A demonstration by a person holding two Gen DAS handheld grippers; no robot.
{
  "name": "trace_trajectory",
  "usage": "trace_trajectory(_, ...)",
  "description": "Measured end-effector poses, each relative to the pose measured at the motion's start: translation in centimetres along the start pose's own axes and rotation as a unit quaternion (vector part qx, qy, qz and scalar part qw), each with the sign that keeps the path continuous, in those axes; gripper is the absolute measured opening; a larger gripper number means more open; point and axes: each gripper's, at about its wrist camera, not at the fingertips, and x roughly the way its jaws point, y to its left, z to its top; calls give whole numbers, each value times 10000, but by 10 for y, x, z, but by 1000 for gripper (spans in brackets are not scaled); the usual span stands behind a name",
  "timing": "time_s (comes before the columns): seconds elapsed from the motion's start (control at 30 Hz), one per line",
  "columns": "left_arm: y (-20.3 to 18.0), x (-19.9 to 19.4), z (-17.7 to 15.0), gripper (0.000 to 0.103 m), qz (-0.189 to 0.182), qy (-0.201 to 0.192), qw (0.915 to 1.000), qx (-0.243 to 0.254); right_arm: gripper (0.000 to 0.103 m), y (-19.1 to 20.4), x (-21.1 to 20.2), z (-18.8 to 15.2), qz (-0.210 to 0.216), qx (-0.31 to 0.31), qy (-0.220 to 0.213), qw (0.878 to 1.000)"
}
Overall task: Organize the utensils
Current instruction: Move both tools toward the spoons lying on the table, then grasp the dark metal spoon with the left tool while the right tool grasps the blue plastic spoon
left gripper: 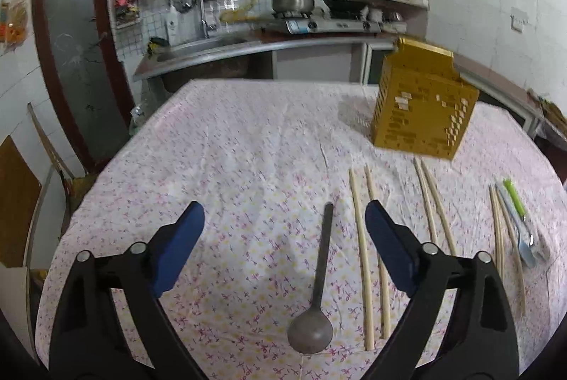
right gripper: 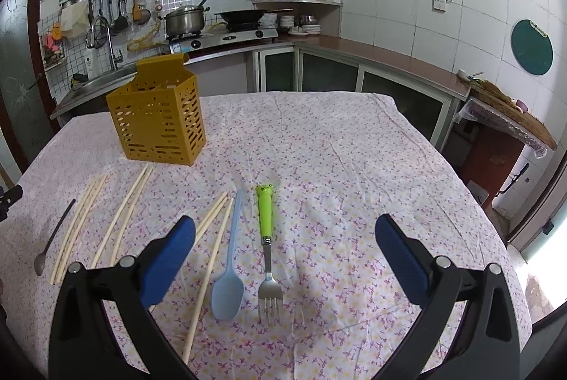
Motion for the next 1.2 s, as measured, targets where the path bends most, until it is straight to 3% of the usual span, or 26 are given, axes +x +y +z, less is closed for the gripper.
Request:
trace_trajectory(0.07,-2,8,-3,79,-141,170,9998,12,99,1,4,-1,-4,-27,37,10000)
trace_trajectory(0.33,-18,48,-6,69,-296,701,9966,308,99,5,44,0,137,-62,468,9988)
trace_trajectory(0.43,-23,69,-9,62,-417,1079,9927,335,99,6,58,2,128,-84,601,9981)
trace_trajectory(0.63,-29,97,-15,44,-220,1419,9878,600,99,7,69,2,155,-103,690,9974)
trace_trajectory(0.9,-34,116,-7,41,-242,1488,9874,479,99,10,88,2,275,-45,882,9957)
trace_trajectory(1.03,-39,119,-4,32,-229,1460,9874,558,98,26,96,6,423,-160,878,9951)
trace_trajectory(1.2,-42,119,-3,19,-227,1416,9880,567,54,36,120,11,502,-132,1160,9919)
